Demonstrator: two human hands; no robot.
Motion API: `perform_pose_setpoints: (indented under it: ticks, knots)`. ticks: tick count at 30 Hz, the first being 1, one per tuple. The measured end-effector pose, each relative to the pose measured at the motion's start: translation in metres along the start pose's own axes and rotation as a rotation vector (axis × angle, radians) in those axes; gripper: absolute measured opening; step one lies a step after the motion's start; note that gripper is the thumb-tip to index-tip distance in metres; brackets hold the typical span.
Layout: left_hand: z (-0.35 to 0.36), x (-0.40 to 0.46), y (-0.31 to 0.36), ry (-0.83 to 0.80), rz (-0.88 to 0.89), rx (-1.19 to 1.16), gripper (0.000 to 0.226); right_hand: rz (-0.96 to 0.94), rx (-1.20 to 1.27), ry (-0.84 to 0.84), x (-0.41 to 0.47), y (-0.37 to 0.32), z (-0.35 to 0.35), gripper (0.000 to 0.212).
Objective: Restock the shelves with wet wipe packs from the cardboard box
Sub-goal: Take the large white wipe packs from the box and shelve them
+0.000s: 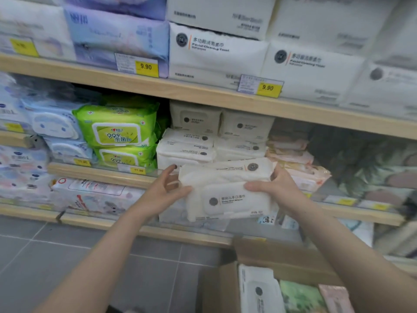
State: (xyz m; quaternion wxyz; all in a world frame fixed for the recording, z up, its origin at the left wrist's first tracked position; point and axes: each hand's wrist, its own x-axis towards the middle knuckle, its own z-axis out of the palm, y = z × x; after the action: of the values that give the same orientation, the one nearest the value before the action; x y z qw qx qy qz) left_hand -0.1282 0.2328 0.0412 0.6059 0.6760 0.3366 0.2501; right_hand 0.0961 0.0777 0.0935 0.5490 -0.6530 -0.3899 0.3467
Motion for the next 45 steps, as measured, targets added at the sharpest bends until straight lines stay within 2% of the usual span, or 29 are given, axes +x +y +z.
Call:
perform_pose_setpoints:
  ticks: [2, 3, 5, 6, 7, 8, 9, 10, 12, 13, 15, 17, 19, 21, 22, 24, 27, 29, 33, 37, 41, 45]
  knots:
    - [0.018, -0.001, 0.010, -0.063, -0.001, -0.126, 0.066, 0.039, 0.111, -0.017, -0.008, 0.003, -0.001, 0.063]
    - [0.026, -0.002, 0.014, -0.062, -0.005, -0.150, 0.064, 0.060, 0.151, -0.007, -0.014, 0.002, 0.000, 0.056]
    - [0.035, -0.001, 0.017, -0.033, 0.005, -0.167, 0.075, 0.079, 0.127, 0.016, -0.022, 0.001, -0.002, 0.035]
    - [0.038, -0.001, 0.018, -0.020, 0.020, -0.171, 0.076, 0.077, 0.061, 0.024, -0.024, 0.001, -0.006, 0.033]
    - [0.039, 0.000, 0.017, -0.005, 0.032, -0.165, 0.074, 0.070, -0.004, 0.020, -0.024, 0.000, -0.008, 0.036]
    - [0.041, 0.000, 0.017, 0.004, 0.046, -0.144, 0.071, 0.050, -0.128, -0.006, -0.022, 0.001, -0.013, 0.049]
    - [0.044, 0.000, 0.019, 0.011, 0.062, -0.112, 0.066, 0.011, -0.281, -0.047, -0.020, 0.000, -0.016, 0.072]
    - [0.047, 0.000, 0.021, 0.010, 0.084, -0.075, 0.061, -0.024, -0.444, -0.116, -0.016, 0.001, -0.016, 0.090]
    - [0.054, -0.001, 0.025, 0.006, 0.120, -0.018, 0.057, -0.065, -0.718, -0.293, -0.008, 0.000, -0.006, 0.110]
    - [0.057, 0.000, 0.025, 0.002, 0.135, 0.003, 0.058, -0.083, -0.818, -0.356, -0.004, 0.001, 0.001, 0.115]
    - [0.062, 0.002, 0.027, -0.029, 0.176, 0.042, 0.058, -0.124, -0.891, -0.364, 0.004, 0.003, 0.007, 0.116]
    - [0.064, 0.012, 0.033, -0.064, 0.243, 0.089, 0.059, -0.157, -0.925, -0.288, 0.012, 0.001, 0.000, 0.112]
    - [0.063, 0.034, 0.041, -0.009, 0.294, 0.092, 0.056, -0.214, -1.001, -0.184, 0.028, -0.010, -0.012, 0.110]
    - [0.058, 0.062, 0.042, 0.068, 0.269, 0.086, 0.052, -0.263, -1.126, -0.093, 0.047, -0.022, -0.021, 0.110]
    - [0.054, 0.075, 0.037, 0.107, 0.250, 0.147, 0.050, -0.265, -1.209, -0.061, 0.058, -0.026, -0.024, 0.110]
    - [0.046, 0.094, 0.019, 0.146, 0.191, 0.454, 0.047, -0.254, -1.404, -0.007, 0.078, -0.030, -0.026, 0.108]
    - [0.041, 0.113, -0.011, 0.061, 0.059, 0.905, 0.047, -0.233, -1.622, 0.023, 0.107, -0.027, -0.023, 0.103]
    - [0.041, 0.121, -0.021, 0.034, 0.057, 1.005, 0.050, -0.208, -1.672, 0.022, 0.124, -0.020, -0.017, 0.101]
    - [0.035, 0.124, -0.024, 0.077, 0.100, 1.016, 0.058, -0.197, -1.698, -0.052, 0.158, -0.007, 0.000, 0.098]
    - [0.021, 0.127, -0.032, 0.139, 0.108, 0.918, 0.059, -0.222, -1.612, -0.120, 0.180, 0.001, 0.009, 0.102]
    - [0.018, 0.126, -0.036, 0.134, 0.169, 0.858, 0.065, -0.201, -1.461, -0.150, 0.178, 0.022, -0.002, 0.105]
    - [0.013, 0.126, -0.036, 0.148, 0.199, 0.896, 0.070, -0.159, -1.421, -0.163, 0.173, 0.052, -0.015, 0.105]
